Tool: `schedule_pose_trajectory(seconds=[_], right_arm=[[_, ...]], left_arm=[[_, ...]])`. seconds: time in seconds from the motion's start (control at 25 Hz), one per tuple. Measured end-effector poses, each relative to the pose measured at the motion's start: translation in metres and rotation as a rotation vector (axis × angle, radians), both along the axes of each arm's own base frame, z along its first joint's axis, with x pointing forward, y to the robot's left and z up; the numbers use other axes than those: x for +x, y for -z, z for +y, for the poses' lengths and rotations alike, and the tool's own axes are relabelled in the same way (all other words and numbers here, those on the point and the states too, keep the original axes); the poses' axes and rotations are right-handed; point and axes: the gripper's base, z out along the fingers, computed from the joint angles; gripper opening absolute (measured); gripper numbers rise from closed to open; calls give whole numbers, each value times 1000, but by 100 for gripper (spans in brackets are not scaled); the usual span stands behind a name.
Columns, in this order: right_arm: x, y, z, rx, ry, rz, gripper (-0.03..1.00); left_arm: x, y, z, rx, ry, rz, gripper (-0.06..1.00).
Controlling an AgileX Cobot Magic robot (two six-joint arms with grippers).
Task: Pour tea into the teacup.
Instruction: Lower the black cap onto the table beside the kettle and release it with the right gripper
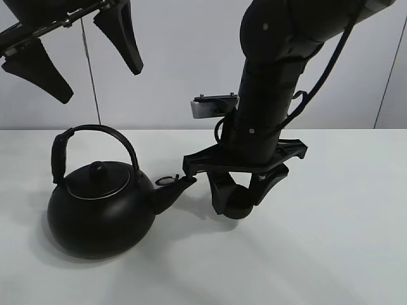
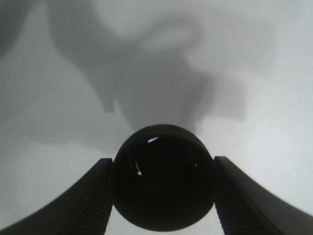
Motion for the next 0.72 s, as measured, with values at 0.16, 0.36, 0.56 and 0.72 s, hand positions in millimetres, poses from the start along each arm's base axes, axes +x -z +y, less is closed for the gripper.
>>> schedule_pose_trajectory(seconds=[0.16, 0.36, 0.56, 0.72], right_arm=[[3, 4, 2, 6, -11, -20, 40], [5, 10, 3, 2, -37, -26, 40], [4, 18, 6, -7, -60, -17, 40], [3, 19, 8, 6, -55, -16, 40]], left_arm=[[0, 0, 0, 0, 0, 0, 70], [0, 0, 0, 0, 0, 0, 70], [0, 0, 0, 0, 0, 0, 70], [0, 0, 0, 0, 0, 0, 70]])
